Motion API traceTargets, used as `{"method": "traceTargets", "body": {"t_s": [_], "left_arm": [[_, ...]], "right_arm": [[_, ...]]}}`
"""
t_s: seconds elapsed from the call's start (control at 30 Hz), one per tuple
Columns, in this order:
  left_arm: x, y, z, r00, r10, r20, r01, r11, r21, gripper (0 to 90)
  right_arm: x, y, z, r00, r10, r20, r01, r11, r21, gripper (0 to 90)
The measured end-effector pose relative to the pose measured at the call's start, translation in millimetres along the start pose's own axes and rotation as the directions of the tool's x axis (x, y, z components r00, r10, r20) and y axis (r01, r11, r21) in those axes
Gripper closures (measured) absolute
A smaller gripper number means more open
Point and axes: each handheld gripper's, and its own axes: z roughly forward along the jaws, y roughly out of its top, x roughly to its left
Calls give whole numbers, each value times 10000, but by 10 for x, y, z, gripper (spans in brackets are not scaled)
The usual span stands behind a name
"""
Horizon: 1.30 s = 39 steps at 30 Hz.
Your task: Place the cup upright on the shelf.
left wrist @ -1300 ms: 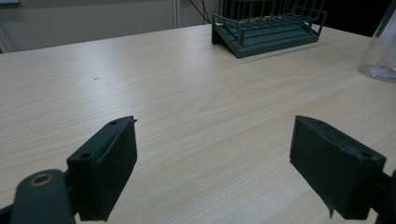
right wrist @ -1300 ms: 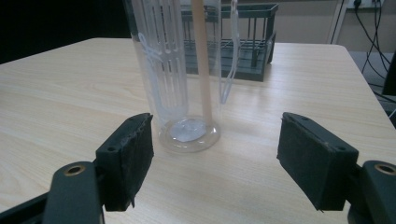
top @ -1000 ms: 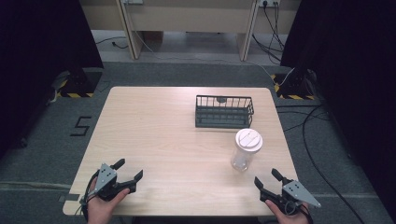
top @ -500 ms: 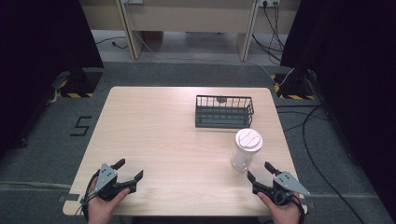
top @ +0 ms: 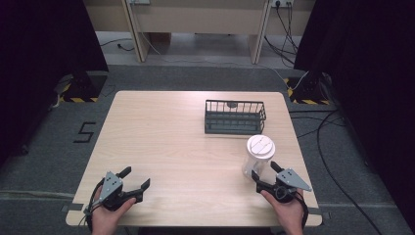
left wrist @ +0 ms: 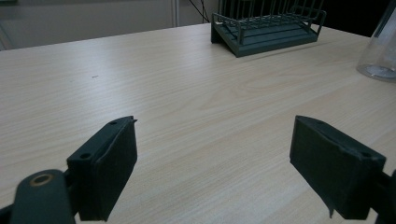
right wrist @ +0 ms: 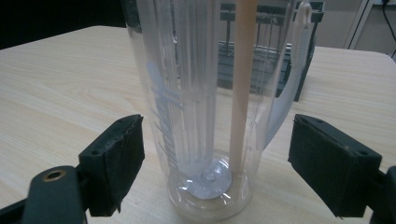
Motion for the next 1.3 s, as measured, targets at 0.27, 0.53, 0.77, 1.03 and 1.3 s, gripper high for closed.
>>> {"method": "traceTargets", "body": {"t_s": [0.27, 0.53, 0.77, 1.03, 1.3], "left_arm": [[0, -1, 2, 10000, 15, 16, -15, 10000, 22, 145], [0, -1, 3, 10000, 9, 37, -10, 10000, 19, 145], [-4, -1, 5, 10000, 2, 64, -2, 10000, 9, 145], [-4, -1, 7, 10000, -5, 96, 5, 10000, 13, 145], [-3, -2, 6, 9999, -12, 101, 12, 10000, 18, 145]], "right_arm": [[31, 12, 118, 9999, -111, 18, 111, 9999, 80, 164], [36, 33, 271, 9996, -208, 169, 207, 9998, 70, 156], [57, 48, 357, 9991, -344, 267, 343, 9994, 45, 155], [62, 36, 387, 9990, -333, 310, 336, 9994, -95, 182], [83, 35, 398, 9990, -373, 248, 378, 9992, -163, 186]]}}
